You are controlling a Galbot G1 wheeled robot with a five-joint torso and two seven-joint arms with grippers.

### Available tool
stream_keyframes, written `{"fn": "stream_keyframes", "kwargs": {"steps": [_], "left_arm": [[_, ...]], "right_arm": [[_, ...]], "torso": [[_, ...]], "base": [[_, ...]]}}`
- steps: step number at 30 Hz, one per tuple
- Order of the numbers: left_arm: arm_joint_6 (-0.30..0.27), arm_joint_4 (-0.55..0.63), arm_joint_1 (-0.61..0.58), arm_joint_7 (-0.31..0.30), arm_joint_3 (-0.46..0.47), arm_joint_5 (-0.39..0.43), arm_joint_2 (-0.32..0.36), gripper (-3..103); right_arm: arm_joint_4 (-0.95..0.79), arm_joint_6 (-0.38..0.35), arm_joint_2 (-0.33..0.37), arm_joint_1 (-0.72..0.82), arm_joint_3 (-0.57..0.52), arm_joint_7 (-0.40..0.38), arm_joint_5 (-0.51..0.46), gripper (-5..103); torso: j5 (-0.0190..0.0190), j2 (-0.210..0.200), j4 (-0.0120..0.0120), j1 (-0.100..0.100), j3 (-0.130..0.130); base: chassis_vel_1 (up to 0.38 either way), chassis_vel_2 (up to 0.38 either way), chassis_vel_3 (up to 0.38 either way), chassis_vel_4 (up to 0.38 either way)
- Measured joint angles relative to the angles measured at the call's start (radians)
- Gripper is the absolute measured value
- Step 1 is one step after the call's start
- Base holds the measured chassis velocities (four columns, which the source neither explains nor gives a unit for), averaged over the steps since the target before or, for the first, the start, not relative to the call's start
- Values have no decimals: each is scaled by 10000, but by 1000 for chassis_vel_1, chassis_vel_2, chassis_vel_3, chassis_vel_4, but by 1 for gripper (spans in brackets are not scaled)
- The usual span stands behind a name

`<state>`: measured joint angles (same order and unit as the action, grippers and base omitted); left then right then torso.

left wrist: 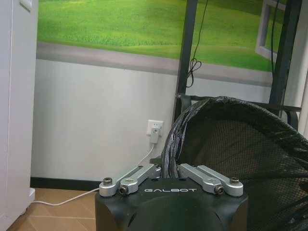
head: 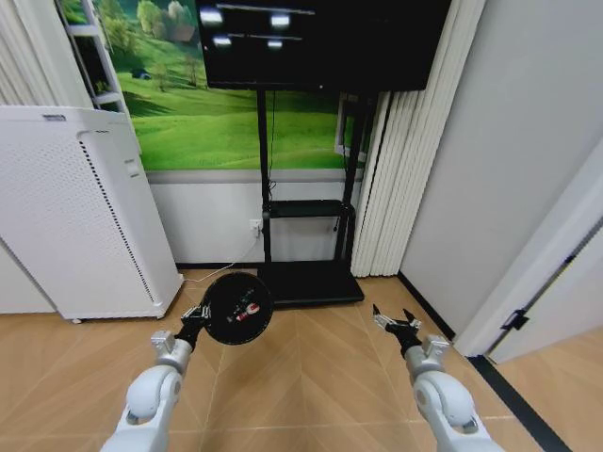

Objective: Pick up the trash bin and place the garbage on the floor into it.

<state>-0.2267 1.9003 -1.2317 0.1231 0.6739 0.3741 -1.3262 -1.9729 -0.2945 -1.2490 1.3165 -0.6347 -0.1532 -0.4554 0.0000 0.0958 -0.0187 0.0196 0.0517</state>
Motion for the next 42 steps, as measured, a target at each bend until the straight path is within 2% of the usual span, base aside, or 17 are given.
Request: {"fn": "stream_keyframes", "kwargs": {"steps": [42], "left_arm": [[-29,355,-57,-95,-306,-76,-101,3]], "right_arm": [[-92,69,107,249,-384,336,-215,100]], "torso": [[1,-3,-2,0,1]], "base": [[78,-88,-81,89]]}}
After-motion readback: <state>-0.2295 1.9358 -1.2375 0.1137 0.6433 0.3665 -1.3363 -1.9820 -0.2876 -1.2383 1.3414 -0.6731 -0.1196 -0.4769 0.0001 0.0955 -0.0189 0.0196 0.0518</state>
